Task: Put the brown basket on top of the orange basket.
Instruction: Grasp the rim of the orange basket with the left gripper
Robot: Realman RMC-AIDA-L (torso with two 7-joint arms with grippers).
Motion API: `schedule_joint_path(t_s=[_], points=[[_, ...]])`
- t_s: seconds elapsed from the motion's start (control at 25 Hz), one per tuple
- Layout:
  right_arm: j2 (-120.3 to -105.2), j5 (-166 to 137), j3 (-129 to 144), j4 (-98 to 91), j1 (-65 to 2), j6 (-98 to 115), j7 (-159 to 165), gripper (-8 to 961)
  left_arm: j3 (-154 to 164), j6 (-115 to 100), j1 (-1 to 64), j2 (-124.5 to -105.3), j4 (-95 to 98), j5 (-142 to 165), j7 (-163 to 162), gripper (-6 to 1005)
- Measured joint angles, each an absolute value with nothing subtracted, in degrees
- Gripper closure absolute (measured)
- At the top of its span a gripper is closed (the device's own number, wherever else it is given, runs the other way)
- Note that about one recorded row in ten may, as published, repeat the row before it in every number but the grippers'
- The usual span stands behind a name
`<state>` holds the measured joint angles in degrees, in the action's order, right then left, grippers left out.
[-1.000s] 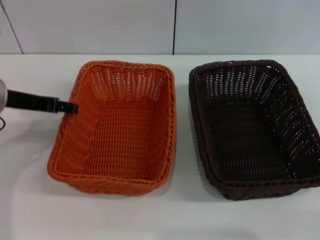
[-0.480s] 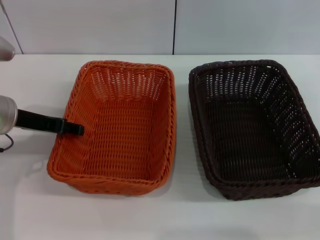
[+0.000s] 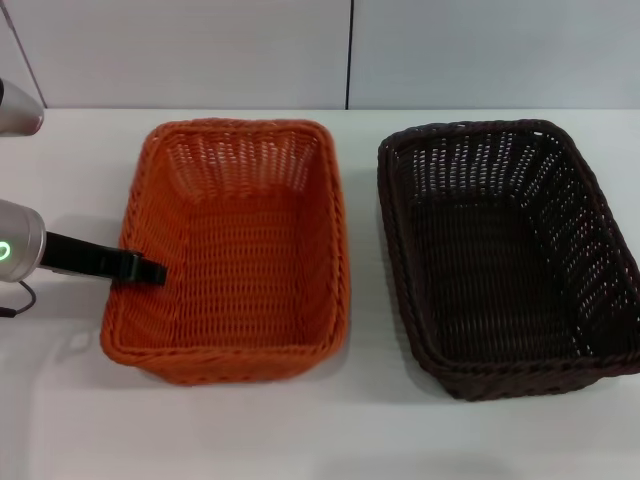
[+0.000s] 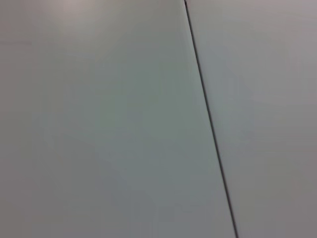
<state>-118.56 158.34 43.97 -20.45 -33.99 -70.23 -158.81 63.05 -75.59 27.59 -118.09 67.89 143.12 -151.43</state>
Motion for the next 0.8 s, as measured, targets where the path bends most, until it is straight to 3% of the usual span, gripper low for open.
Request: schedule_joint_path(t_s=[0.08,0.28,0.8], points=[[-118.56,158.4,44.1,-20.5,-34.4,-70.6,-158.8,449,63.2,-75.7,27.5,-118.14,67.9,143.1,-151.5,591],[-118.48,158.4,44.5,-20.5,-34.8,-70.7,-158.8,449,64.1,-76.3,27.4,-118.34,68.4,142.8,-152.3,798],[-118.46,158.4,44.0,-20.6,-35.2,-70.7,-158.8,450,63.9,-76.7,27.4,-118.07,69.3,140.4,-152.4,807]])
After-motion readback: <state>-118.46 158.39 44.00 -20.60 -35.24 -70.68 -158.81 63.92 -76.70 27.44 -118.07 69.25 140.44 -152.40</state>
